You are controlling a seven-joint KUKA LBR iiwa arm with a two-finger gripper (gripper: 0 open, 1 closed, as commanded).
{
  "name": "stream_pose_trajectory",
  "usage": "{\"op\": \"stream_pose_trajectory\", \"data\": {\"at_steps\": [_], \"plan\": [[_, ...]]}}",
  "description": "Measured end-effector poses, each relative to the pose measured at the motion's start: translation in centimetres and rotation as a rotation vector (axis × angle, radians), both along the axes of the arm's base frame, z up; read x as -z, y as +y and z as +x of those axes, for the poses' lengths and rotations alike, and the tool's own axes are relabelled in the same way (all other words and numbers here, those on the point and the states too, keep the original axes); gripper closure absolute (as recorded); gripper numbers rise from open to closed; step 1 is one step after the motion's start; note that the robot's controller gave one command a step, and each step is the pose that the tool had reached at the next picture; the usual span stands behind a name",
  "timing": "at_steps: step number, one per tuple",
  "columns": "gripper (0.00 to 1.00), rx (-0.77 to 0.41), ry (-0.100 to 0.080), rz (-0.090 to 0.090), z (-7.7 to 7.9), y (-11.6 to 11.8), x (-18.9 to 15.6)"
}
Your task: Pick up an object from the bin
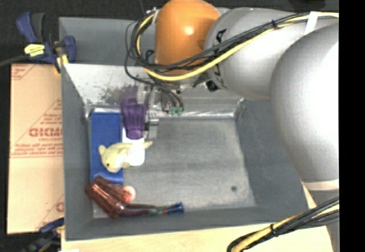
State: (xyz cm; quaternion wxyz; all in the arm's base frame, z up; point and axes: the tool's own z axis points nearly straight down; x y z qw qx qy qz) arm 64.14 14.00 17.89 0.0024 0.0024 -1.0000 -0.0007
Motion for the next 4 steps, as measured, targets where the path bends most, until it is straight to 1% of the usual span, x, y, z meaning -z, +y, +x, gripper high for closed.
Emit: {"op": "stream_pose_trajectory", "data": {"at_steps": [1,2,3,4], "plan": [[0.00,0.002,-0.008,0.001,0.2,0.0,-0.6],[0.00,-0.102,-0.011,0.000,-1.4,-1.2,4.7],[0.00,-0.174,-0.038,0.003,0.2,1.1,7.7],[0.00,0.010,-0.032,0.005,-0.4,1.8,7.2]]}}
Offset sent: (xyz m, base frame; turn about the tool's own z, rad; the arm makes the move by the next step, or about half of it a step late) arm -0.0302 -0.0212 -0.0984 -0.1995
